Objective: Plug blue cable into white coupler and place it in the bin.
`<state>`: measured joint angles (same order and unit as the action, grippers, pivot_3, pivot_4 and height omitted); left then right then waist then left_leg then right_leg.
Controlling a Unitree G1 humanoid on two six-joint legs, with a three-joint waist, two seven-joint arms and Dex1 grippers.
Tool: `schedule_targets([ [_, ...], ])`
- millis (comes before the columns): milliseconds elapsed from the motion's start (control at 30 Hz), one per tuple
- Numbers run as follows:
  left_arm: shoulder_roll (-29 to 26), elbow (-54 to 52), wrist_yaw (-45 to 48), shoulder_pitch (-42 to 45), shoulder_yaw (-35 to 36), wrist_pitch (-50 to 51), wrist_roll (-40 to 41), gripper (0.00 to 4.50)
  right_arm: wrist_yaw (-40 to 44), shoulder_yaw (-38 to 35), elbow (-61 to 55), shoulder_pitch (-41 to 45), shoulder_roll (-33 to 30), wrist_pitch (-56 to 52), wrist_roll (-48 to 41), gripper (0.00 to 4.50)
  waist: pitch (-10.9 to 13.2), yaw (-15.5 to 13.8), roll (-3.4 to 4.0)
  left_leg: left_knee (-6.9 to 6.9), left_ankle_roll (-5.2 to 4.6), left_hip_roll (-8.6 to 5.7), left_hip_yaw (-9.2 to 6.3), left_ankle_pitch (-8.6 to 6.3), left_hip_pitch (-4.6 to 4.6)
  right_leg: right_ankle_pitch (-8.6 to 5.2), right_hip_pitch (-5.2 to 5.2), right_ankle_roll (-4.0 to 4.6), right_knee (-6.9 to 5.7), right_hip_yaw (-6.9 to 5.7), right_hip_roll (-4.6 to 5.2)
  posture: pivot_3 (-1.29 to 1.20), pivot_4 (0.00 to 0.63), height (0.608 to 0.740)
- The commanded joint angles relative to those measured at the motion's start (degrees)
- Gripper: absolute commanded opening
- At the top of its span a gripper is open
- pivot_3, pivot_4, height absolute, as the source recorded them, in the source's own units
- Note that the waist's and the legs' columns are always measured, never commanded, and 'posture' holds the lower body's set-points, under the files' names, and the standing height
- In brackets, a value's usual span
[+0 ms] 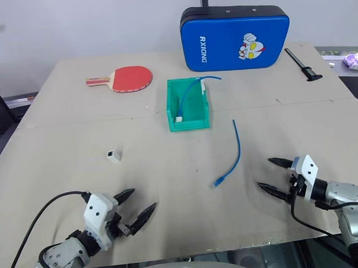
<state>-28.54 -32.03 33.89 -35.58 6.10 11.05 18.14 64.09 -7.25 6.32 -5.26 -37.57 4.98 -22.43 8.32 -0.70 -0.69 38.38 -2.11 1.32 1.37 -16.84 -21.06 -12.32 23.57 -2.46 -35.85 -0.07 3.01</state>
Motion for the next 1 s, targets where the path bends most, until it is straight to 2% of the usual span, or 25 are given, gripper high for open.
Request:
schedule_targets([
  [33,-0.2,1.6,1.0,-1.6,0.0,-1.3,-0.7,4.44,-0.3,-0.9,-1.4,0.0,-0.3,-0.6,-0.6,4.50,0.0,0.0,0.00,0.00,0.00,0.00,0.00,0.00,0.00,0.00,0.00,0.00,0.00,0.00,0.00,0.00,0.150,0.728],
  [767,-0.5,4.0,2.6,-1.9,-0.5,-4.2,-1.6,4.44,-1.2,-0.5,-6.9,0.6,-0.2,-3.9,-0.9,4.50,0.0,0.1,0.00,0.00,0.00,0.00,0.01,0.00,0.00,-0.01,0.01,-0.01,0.00,0.00,0.00,0.00,0.150,0.728],
  [867,-3.5,2.4,5.2,-0.6,0.1,-3.7,-1.1,4.44,-0.8,0.7,-10.6,2.8,-0.6,-6.2,-1.8,4.50,0.0,0.1,0.02,0.00,0.00,0.00,0.00,0.00,0.00,-0.01,0.01,-0.01,0.00,0.00,0.00,0.00,0.150,0.728],
  [1000,-13.3,-2.6,14.0,3.1,1.4,0.8,4.1,4.44,0.3,6.0,-14.9,9.0,-2.9,-10.1,1.4,4.50,0.1,0.1,0.00,0.02,0.00,0.03,-0.04,0.00,0.01,-0.01,0.06,-0.02,-0.04,-0.03,-0.05,0.00,0.150,0.728],
])
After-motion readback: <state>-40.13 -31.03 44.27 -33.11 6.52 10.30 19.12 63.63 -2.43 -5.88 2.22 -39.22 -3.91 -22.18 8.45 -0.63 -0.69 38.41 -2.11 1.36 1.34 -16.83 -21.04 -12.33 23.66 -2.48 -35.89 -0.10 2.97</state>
